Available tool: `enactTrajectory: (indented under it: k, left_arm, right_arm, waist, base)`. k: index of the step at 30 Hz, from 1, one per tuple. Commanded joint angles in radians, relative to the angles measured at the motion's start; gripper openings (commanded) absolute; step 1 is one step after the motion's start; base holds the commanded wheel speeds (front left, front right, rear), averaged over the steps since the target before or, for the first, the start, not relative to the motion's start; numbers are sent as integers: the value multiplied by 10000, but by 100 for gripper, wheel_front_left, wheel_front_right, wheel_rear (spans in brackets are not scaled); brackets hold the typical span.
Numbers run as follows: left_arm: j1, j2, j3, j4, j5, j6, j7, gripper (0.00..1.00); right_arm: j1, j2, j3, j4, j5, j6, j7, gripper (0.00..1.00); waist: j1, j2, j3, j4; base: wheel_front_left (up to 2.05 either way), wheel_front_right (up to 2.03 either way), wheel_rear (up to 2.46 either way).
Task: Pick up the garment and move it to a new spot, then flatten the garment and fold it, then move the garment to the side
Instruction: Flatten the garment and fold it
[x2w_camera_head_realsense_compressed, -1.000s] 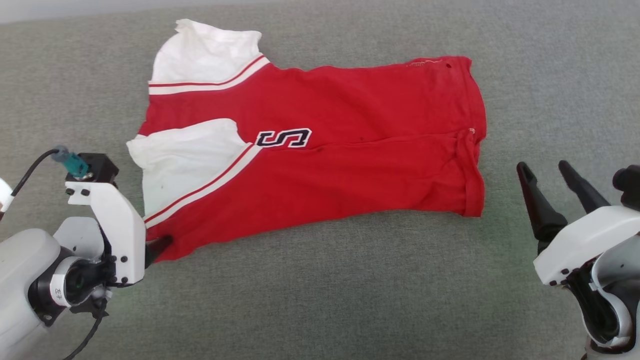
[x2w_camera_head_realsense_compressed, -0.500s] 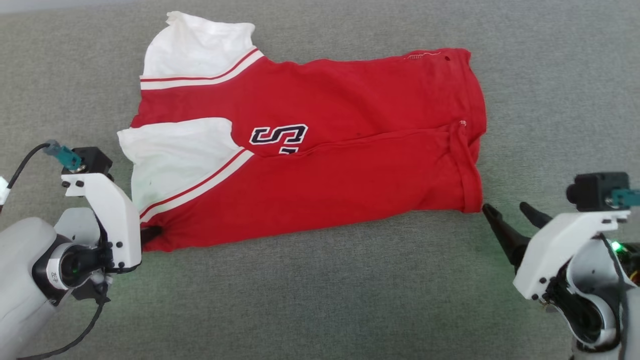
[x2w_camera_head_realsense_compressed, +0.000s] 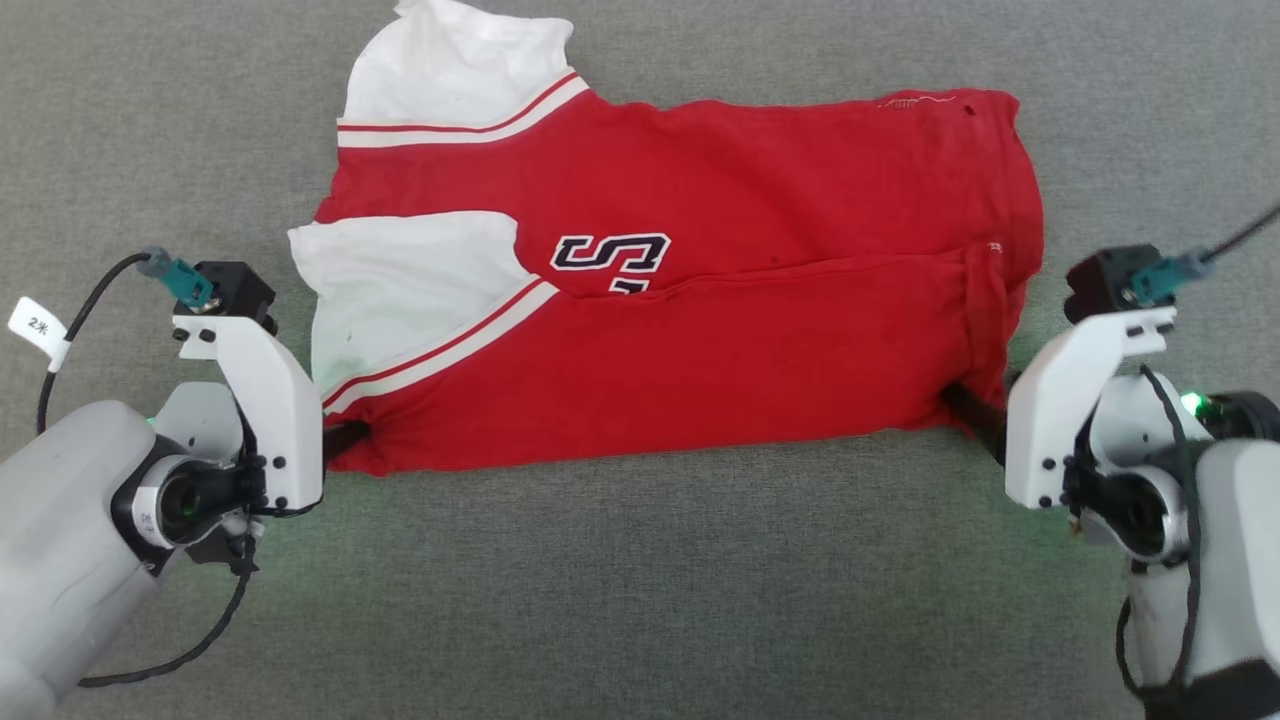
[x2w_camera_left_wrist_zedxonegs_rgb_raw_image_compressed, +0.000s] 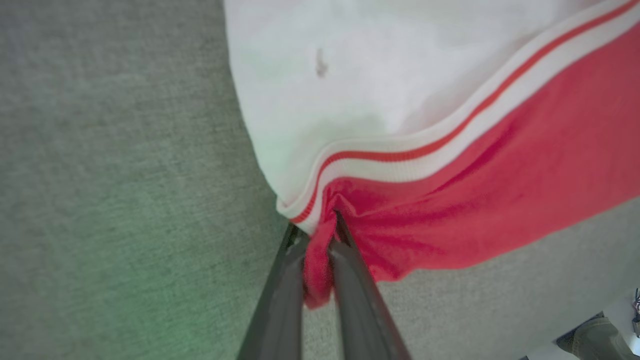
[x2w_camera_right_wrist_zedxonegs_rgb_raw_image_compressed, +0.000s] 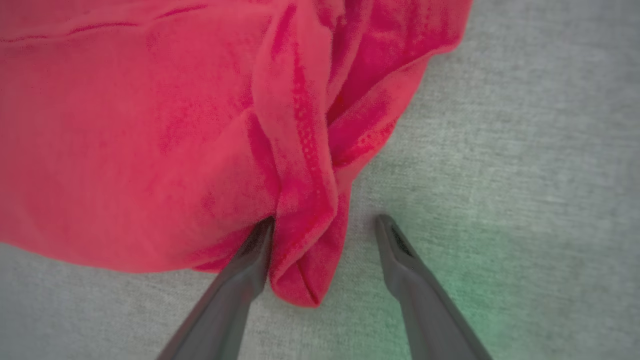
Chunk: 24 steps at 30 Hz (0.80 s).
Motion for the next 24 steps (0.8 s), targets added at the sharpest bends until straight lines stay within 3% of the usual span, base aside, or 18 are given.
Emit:
enactTrajectory:
  k: [1,2,3,4,9,15,20,24]
  left_arm:
    - [203,-574,-272,169,54,-10,-79,0]
    - [181,-601,-285,222,73,-45,-89,0]
    - [161,-633,-278,269,74,-51,-94,0]
    - [139,-664,-270,311,71,-82,-118,0]
    - [100,-660,-221,504,103,-236,-226,0]
    - [162,-170,-97,198,-24,-178,-69,0]
    - [274,517,-33,-709,42,209,27,0]
    - [519,1137,-32,-1829,-11,813,179,0]
  right_arm:
    - [-47,14,244,533,27,-2,204,100]
    - [-158,-45,432,820,73,-2,302,100]
    - [-264,-103,604,1063,114,-2,368,72]
    - [-350,-189,806,1273,210,-2,454,0]
    - [-603,-742,942,1486,524,-4,575,0]
    - [-310,-1417,696,479,1174,-5,1326,0]
    - [173,-1780,379,-811,1623,-5,2036,0]
    - [662,-2000,51,-1719,1793,-5,2456,0]
  waist:
    - [0,-1,45,70]
    - [0,-1,55,98]
    - [0,-1,64,124]
    - [0,-1,69,155]
    - [0,-1,18,262]
    - [0,-1,-179,279]
    - [0,-1,-332,299]
    - [0,-1,-432,319]
  base:
    - [0,0,0]
    - [0,0,0]
    - [0,0,0]
    - [0,0,0]
    - [0,0,0]
    - [0,0,0]
    - [0,0,0]
    - [0,0,0]
